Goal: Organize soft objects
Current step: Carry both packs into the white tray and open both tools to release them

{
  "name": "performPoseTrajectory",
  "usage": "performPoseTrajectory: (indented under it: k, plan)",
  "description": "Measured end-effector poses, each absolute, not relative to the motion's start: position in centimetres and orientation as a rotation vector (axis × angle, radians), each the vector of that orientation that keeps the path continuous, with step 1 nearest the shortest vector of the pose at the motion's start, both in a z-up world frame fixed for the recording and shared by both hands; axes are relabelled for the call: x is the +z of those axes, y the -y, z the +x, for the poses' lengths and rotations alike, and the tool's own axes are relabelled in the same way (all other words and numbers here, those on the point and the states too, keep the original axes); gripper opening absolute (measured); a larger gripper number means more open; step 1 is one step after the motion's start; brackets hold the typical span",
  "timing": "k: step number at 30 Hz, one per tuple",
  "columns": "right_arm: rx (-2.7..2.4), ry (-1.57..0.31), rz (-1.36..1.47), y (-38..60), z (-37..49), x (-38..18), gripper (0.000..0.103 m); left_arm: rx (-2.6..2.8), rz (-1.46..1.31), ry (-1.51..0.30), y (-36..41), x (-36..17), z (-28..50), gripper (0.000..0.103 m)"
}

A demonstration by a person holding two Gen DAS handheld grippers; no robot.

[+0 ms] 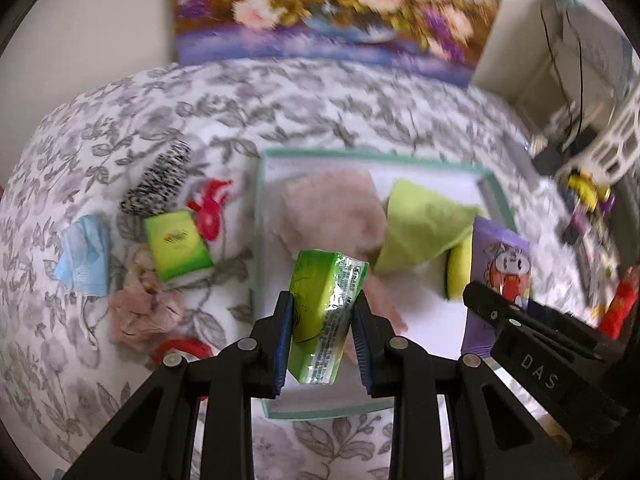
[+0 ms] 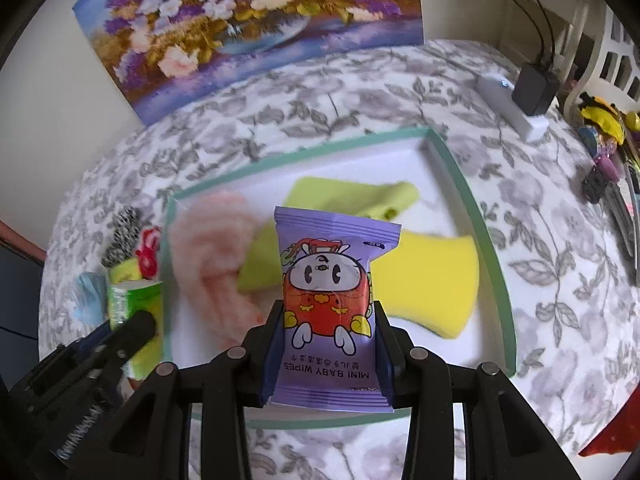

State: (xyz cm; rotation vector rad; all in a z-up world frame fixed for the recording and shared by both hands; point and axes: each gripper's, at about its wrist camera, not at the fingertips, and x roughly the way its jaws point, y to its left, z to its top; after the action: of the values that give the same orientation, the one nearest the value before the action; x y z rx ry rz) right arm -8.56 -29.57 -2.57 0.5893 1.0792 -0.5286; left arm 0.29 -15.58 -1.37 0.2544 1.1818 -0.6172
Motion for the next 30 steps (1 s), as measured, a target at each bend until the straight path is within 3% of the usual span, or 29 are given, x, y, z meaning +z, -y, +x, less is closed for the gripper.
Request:
performPoseTrajectory:
  k: [11, 20, 25, 30]
  plan:
    - [-0.520, -1.208, 0.640, 30.1, -8.6, -6.8, 0.042, -0.553, 0.381, -1.292, 17.1, -6.0, 0.1, 0.030]
    - [-0.539, -1.226, 0.668, 30.7, -8.7, -8.0, 0.042, -0.553, 0.419, -1.279, 18.1, -6.1, 0.1, 0.032]
    - [-0.552, -1.210, 0.666, 30.7, -8.6, -7.3, 0.043, -0.569, 0.395, -1.302, 17.9, -6.0, 0.1, 0.042]
    - [-0.560, -1.160, 0.669, 30.8, -9.0, -5.9, 0.054, -0.600, 0.364, -1.290, 17.7, -5.1, -0.1, 0.051]
